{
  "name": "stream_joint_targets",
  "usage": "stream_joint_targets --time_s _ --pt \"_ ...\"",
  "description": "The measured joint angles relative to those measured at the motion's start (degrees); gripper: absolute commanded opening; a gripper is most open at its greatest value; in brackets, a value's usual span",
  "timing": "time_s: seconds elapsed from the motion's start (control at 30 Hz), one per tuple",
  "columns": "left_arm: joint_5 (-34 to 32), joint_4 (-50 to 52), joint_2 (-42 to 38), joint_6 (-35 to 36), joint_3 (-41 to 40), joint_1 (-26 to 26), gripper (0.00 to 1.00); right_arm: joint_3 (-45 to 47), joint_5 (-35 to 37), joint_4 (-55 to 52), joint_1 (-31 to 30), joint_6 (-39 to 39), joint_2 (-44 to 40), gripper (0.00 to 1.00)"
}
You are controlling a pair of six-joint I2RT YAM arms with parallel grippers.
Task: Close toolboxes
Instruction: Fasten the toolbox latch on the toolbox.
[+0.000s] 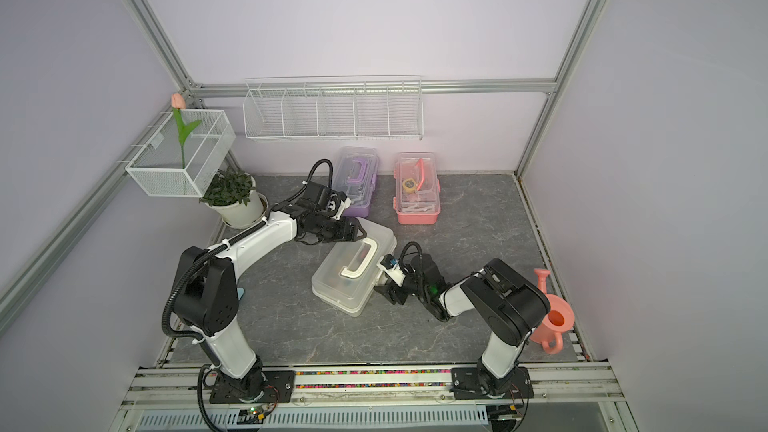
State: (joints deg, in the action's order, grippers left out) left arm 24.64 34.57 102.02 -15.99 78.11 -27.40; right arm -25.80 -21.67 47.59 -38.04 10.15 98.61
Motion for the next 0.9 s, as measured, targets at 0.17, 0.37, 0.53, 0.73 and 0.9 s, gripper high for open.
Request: stream_joint_targets --time_s 0.17,0.37,0.53,0.73,0.9 --pt "0.0 0.1 0.0 0.0 0.0 0.0 0.87 -0.1 1.0 -1.0 -0.7 0.9 0.3 0.71" --pt "-0.3 0.2 0.1 0.0 0.0 0.0 0.87 -1.4 2.8 -3.5 -1.1 2.3 1.6 0.67" --pt "-0.5 0.2 0.1 0.0 0.0 0.0 0.87 -1.5 4.3 -5.3 -1.2 3.5 1.4 0.61" --pt "-0.6 0.2 0.1 0.0 0.0 0.0 0.87 -1.2 5.6 -7.1 -1.8 3.8 0.2 0.53" --pt "-0.6 0.0 0.1 0.0 -0.1 0.0 0.86 0.3 6.7 -8.3 -1.9 3.6 -2.3 0.51"
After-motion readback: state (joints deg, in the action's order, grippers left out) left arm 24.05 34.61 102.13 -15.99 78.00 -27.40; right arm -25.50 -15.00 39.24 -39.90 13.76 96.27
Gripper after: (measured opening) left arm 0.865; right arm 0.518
